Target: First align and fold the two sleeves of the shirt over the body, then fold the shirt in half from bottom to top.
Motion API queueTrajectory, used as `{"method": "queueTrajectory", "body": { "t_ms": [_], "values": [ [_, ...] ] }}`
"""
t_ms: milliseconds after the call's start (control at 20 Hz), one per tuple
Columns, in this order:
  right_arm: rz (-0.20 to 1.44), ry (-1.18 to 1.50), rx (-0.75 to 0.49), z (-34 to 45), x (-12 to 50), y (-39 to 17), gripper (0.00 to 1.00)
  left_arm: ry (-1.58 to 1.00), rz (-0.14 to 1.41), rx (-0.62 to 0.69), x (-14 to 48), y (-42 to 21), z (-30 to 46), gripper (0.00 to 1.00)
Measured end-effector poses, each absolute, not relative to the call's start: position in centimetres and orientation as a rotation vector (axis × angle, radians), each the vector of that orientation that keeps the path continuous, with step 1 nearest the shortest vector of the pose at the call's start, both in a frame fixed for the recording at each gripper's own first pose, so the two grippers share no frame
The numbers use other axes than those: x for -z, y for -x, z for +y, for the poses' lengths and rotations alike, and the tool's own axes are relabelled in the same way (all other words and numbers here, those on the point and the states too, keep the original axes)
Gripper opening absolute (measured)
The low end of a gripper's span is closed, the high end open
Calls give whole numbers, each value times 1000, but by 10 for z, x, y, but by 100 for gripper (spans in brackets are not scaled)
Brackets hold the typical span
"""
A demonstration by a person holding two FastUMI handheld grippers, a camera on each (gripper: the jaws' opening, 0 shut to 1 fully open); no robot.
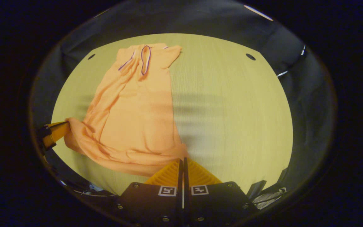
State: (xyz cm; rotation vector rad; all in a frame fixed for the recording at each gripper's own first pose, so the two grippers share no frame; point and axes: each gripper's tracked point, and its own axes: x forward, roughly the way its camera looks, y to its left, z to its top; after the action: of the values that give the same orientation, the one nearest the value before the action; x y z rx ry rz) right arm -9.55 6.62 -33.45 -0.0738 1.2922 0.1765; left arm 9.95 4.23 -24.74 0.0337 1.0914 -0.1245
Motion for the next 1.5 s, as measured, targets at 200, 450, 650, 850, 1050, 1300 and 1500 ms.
{"method": "queueTrajectory", "body": {
  "t_ms": [200, 450, 650, 850, 1050, 1300, 1500],
  "values": [
    [1232, 69, -172, 72, 320, 45, 2, -1, 1041, 102, 195, -177, 59, 6],
    [1166, 35, -158, 78, 302, -23, 3, 63, 983, 65, 182, -246, 61, 6],
    [1106, 24, -153, 86, 288, -83, 3, 102, 934, 40, 169, -308, 63, 6],
    [1050, 9, -154, 90, 275, -141, 2, 100, 893, 29, 159, -365, 66, 8],
    [1012, -4, -151, 97, 267, -191, 2, 48, 852, 24, 159, -404, 67, 6],
    [892, -30, -114, 90, 262, -247, 2, 41, 770, -7, 175, -443, 68, 6],
    [812, -40, -73, 90, 280, -284, 2, 79, 711, -21, 196, -467, 68, 5]
  ]
}}
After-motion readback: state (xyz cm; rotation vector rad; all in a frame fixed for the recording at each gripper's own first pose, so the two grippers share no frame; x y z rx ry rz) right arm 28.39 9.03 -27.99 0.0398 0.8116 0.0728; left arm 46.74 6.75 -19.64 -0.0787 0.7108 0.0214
